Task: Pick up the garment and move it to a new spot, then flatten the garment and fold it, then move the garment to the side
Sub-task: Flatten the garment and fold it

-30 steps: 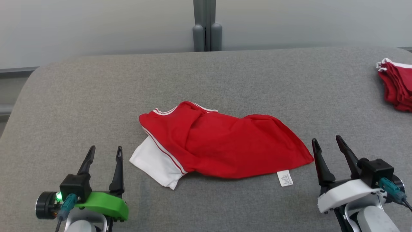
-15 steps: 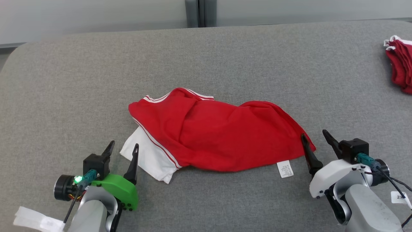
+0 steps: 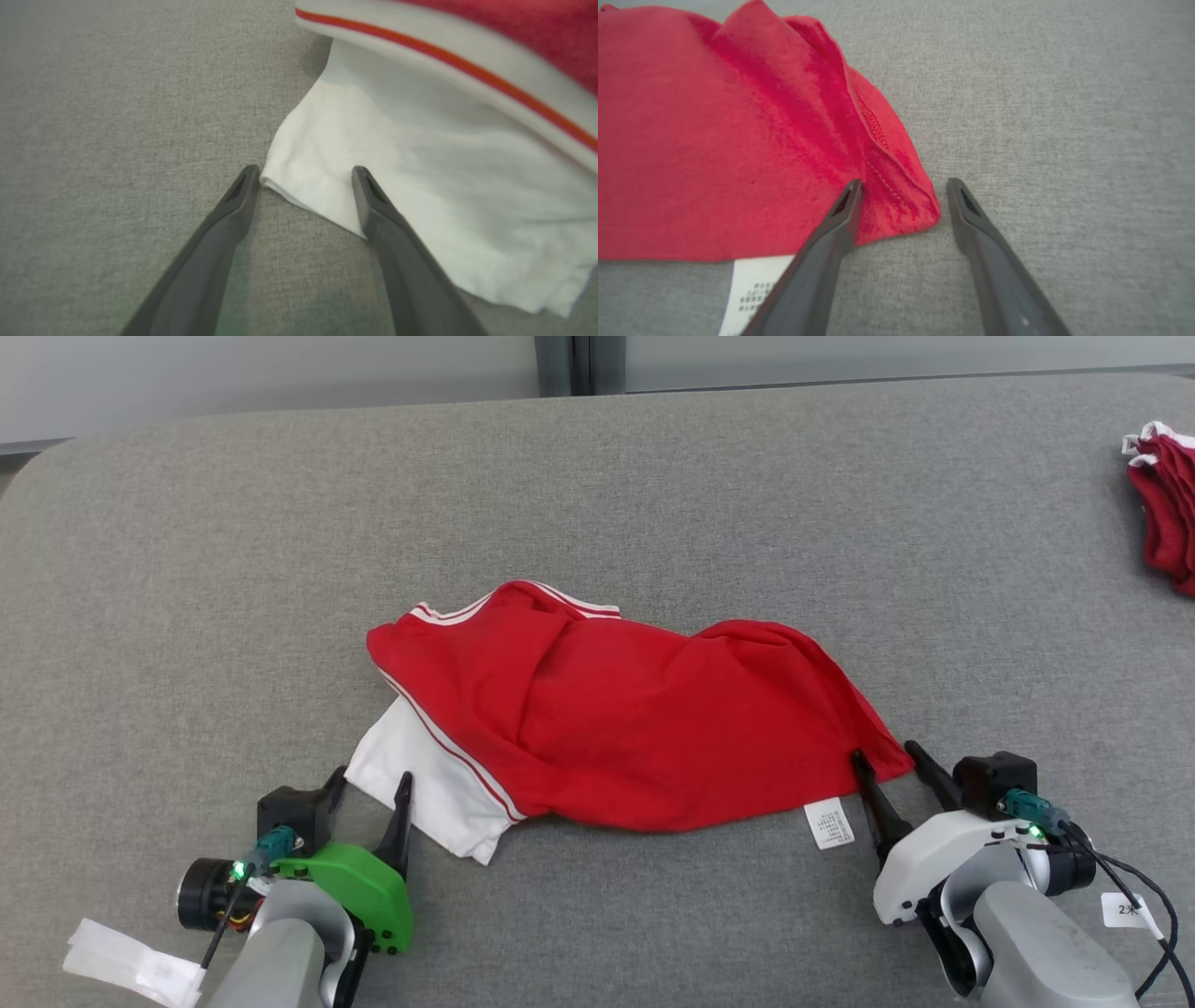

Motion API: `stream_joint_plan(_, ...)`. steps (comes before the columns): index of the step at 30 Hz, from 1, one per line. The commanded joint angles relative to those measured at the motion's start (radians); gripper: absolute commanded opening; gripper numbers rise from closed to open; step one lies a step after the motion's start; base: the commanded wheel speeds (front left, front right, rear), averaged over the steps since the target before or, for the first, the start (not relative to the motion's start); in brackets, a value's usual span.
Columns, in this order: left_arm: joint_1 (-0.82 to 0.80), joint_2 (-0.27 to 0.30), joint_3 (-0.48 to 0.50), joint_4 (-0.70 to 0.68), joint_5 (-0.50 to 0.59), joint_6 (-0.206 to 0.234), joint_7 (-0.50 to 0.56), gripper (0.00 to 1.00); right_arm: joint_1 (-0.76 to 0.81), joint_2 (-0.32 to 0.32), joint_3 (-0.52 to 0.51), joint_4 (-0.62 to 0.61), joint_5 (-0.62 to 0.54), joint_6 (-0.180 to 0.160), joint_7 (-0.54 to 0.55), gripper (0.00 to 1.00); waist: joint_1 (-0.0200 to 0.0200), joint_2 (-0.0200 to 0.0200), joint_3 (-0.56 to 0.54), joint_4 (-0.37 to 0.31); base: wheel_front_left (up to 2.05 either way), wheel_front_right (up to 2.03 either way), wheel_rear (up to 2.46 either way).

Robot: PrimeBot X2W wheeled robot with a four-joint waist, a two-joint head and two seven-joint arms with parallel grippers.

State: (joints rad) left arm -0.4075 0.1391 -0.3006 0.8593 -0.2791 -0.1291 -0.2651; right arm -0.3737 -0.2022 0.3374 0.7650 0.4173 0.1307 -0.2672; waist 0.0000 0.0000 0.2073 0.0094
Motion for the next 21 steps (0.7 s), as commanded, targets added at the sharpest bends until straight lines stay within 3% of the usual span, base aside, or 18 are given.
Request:
stream_joint_plan(1, -0.011, -0.012, -0.015, 0.012, -0.026, -0.002, 0.002, 0.16, 0.009, 0.009, 0.021, 0.024, 0.015, 0.000, 0.006, 0.00, 0.0000, 0.0000, -0.002, 0.001, 0.00, 0.00, 0.00)
stream_joint_plan(2, -0.016, -0.012, -0.029, 0.010, -0.033, -0.002, 0.002, 0.00, 0.004, 0.011, 0.029, 0.027, 0.026, 0.000, 0.006, 0.00, 0.0000, 0.0000, -0.002, 0.002, 0.00, 0.00, 0.00)
stream_joint_plan(8, -0.029, -0.005, -0.027, -0.052, -0.092, -0.002, 0.001, 0.00, -0.014, -0.003, 0.042, -0.017, 0.066, 0.000, 0.004, 0.00, 0.0000, 0.0000, -0.014, 0.008, 0.00, 0.00, 0.00)
stream_joint_plan(15, -0.008, 0.028, 0.011, -0.215, -0.131, -0.002, 0.001, 0.00, -0.007, -0.019, 0.028, -0.143, 0.132, 0.000, 0.003, 0.00, 0.0000, 0.0000, -0.047, 0.012, 0.00, 0.00, 0.00)
stream_joint_plan(21, -0.087, 0.050, 0.017, -0.329, -0.175, -0.002, 0.001, 0.00, -0.094, -0.041, 0.046, -0.225, 0.218, 0.000, 0.006, 0.00, 0.0000, 0.0000, -0.050, 0.009, 0.00, 0.00, 0.00)
